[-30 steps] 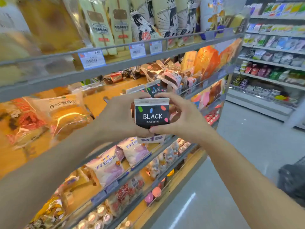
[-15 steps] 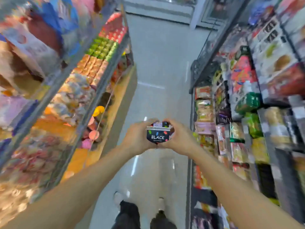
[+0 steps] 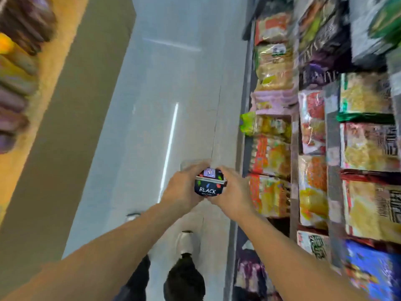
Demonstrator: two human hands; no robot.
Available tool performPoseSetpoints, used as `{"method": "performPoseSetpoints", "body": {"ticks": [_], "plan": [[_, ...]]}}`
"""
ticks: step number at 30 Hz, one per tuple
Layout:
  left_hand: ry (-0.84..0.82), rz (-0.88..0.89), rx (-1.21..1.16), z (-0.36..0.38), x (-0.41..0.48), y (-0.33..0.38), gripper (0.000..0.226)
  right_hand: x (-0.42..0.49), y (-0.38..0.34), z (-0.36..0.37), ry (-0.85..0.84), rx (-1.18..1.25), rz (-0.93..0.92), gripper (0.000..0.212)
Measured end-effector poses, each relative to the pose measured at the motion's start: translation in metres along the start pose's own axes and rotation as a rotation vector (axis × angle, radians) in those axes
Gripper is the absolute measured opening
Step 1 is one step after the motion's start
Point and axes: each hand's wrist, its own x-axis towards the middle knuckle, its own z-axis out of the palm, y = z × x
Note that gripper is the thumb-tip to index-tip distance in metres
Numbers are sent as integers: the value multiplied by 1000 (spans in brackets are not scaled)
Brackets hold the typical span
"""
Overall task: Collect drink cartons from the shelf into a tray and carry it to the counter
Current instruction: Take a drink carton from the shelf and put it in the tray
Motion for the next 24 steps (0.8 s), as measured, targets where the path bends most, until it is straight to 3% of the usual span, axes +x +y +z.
{"method": "performPoseSetpoints", "body": {"ticks": [7,14,19,24], "plan": [[26,-65,6,95,78,-131,72,72,102,119,1,82,60,50],[99,-164,-42,149,147,-225,83,148,160,196,-33,87,32,53],[166,-185,-39,161,172,-264,80,181,174,232,-56,123,31,52],[166,-211,-29,159,173,-269,82,184,175,243,-63,143,78,63]]}}
